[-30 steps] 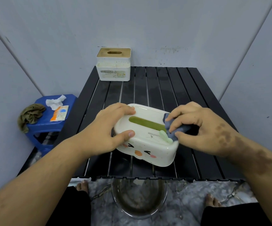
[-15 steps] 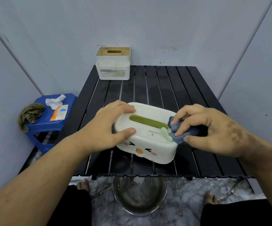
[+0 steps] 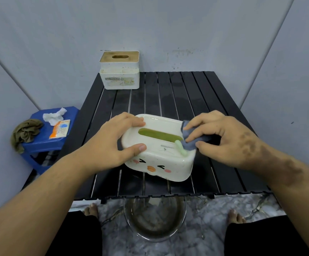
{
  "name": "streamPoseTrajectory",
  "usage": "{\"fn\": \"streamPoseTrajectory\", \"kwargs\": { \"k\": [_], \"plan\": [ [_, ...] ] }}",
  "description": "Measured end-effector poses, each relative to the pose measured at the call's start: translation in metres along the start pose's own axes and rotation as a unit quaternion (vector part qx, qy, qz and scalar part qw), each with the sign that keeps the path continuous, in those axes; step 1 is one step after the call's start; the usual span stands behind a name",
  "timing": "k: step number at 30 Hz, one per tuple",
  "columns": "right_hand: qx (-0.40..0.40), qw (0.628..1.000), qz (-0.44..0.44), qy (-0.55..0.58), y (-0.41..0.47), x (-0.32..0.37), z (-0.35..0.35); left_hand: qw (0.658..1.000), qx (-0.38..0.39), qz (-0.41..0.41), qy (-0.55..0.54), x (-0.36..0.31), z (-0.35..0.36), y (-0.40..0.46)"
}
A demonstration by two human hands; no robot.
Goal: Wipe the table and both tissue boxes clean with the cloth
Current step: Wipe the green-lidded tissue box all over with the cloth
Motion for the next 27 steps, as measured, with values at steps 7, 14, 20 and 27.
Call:
{"fn": "streamPoseTrajectory", "kwargs": {
  "k": [7, 14, 20, 27],
  "plan": [
    [-0.042, 0.994, 0.006, -0.098, 0.004, -0.016, -0.01, 1.0, 0.004, -0.005, -0.005, -0.001, 0.002, 0.001],
    [-0.089, 0.984, -0.005, -0.154, 0.031, -0.009, 0.003, 1.0, 0.01, -0.002, -0.01, -0.004, 0.003, 0.002],
    [-0.005, 0.986, 0.007, -0.167, 0.015, -0.011, 0.007, 1.0, -0.002, -0.007, -0.015, -0.002, 0.0, -0.001],
    [0.016, 0.995, 0.033, -0.097, -0.009, -0.021, -0.014, 1.0, -0.001, -0.014, 0.003, 0.0, 0.0, 0.0]
  ]
}}
Point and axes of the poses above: each hand's wrist, its own y-axis towards the middle knuckle, its own z-axis out of the palm, x = y × z, the point moved 10 cm from there along y, towards the middle knuckle, and after that the axes turned 1 degree about z, right-handed, at the moved point
